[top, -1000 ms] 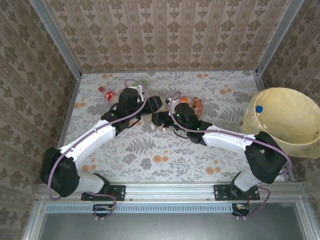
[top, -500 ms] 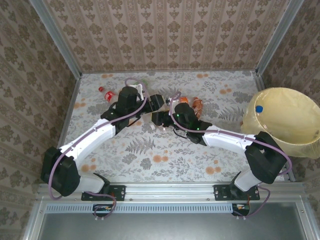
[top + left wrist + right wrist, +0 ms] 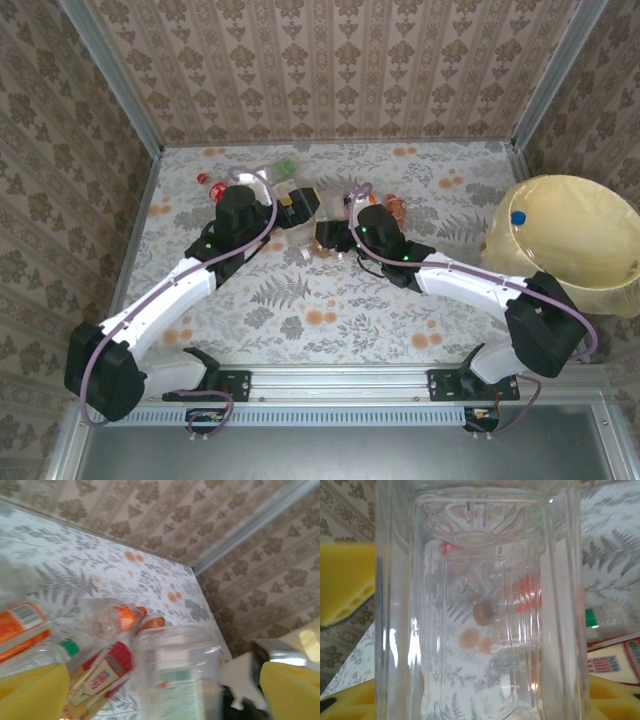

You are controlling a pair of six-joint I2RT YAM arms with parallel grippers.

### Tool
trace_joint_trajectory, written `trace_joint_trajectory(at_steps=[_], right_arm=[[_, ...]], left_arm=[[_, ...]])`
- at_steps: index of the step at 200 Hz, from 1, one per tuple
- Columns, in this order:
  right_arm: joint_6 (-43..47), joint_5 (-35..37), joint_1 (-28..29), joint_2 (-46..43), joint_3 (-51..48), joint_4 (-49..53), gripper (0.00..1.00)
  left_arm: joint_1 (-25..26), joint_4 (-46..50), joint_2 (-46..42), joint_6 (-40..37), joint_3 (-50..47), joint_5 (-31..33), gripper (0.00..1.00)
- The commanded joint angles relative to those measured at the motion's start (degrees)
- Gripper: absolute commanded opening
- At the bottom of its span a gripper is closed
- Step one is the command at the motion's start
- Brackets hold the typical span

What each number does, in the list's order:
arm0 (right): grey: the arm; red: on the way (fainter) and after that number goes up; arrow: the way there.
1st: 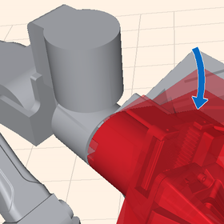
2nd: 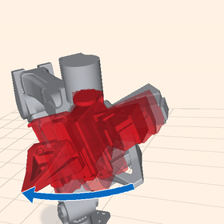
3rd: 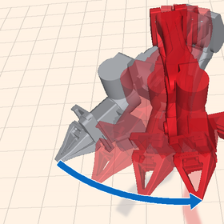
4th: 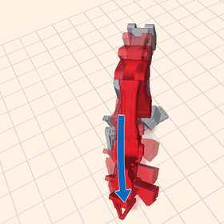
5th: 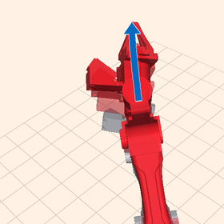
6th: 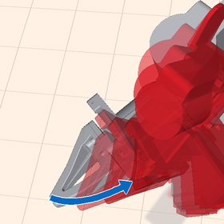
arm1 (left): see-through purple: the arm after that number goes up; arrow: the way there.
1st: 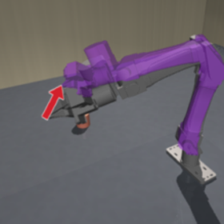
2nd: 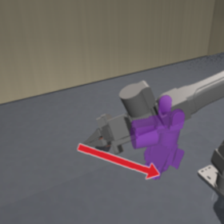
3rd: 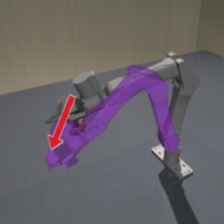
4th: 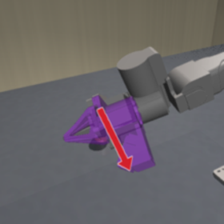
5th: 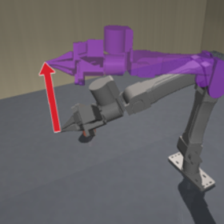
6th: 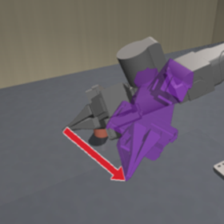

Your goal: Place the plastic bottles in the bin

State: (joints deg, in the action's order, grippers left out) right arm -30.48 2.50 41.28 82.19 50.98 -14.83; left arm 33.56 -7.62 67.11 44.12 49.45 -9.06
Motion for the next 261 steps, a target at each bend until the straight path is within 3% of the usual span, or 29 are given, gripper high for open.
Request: trace_joint_trajectory(at_steps=[1, 42, 71, 106, 149, 218, 261], right_arm=[[1.8, 3.7, -2.0, -6.5, -0.2, 4.3, 0.36], [2.4, 6.4, -5.5, -15.6, 1.1, 13.6, 0.35], [5.3, 9.0, -8.2, -22.1, 3.8, 21.7, 0.35], [10.0, 11.0, -11.9, -27.8, 8.9, 30.0, 0.35], [17.6, 15.7, -18.8, -29.3, 17.7, 38.4, 0.36], [20.5, 27.6, -30.2, -28.3, 30.7, 54.4, 0.34], [22.7, 31.8, -37.9, -32.3, 31.3, 58.4, 0.35]], left_arm=[[-1.3, -1.8, -3.4, 3.4, -3.9, 8.5, 1.0], [-2.7, 3.8, -5.3, 9.0, -7.5, 16.4, 1.0], [-4.1, 6.3, -4.1, 13.9, -9.0, 17.6, 1.0], [-5.1, 6.5, -2.0, 15.6, -9.0, 15.6, 1.0], [-6.8, 8.2, 2.3, 16.2, -6.0, 8.7, 1.0], [-7.0, 7.4, 8.6, 18.1, -3.2, 1.8, 1.0], [-8.9, 11.8, 11.6, 15.2, 0.9, -1.8, 1.0]])
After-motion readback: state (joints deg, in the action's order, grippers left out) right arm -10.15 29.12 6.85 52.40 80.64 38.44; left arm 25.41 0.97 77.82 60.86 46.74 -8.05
